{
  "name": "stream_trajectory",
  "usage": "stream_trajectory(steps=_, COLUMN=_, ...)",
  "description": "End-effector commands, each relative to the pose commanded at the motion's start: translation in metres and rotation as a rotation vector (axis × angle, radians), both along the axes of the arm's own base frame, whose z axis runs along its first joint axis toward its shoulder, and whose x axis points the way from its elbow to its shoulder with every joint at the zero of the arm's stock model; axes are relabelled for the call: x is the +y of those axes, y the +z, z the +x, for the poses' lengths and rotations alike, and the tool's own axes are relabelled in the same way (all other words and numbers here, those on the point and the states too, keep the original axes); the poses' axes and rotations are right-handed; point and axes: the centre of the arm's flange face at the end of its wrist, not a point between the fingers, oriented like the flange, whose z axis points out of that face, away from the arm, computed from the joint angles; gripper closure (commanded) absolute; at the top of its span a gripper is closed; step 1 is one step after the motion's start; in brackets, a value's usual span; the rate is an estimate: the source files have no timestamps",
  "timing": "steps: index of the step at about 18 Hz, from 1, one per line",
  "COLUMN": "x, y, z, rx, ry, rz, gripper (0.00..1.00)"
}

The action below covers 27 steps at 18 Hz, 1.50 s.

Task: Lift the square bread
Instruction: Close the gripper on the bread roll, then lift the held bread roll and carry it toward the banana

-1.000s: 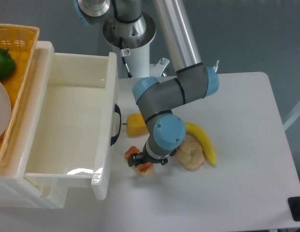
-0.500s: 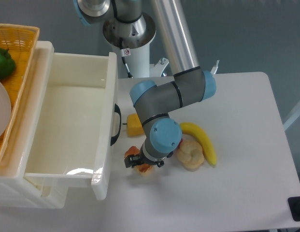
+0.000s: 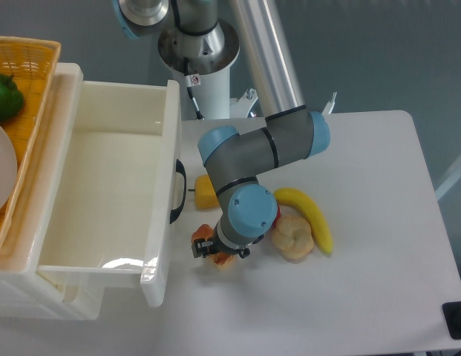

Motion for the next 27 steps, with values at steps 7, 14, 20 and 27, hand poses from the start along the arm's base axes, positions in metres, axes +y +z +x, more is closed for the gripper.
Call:
stream_trajectory(steps=7, x=-0.001, y=0.003, z=-0.002, rx=0.019, ry=0.038, rz=-0.019, gripper=0.86)
stream_trajectory(steps=14, x=0.0, y=0.014, z=-0.006, rx=0.042, ry=0.057, rz=-0.015, gripper=1.0)
stream_trajectory(steps=20, x=-0.001, y=0.066, z=-0.017, rx=0.115, ry=-0.009, rz=0.052, gripper=1.0)
stream_trajectory(steps=27, x=-0.037, y=0.142, z=-0.035, rx=0.264, ry=-0.231, rz=0.077, gripper=1.0)
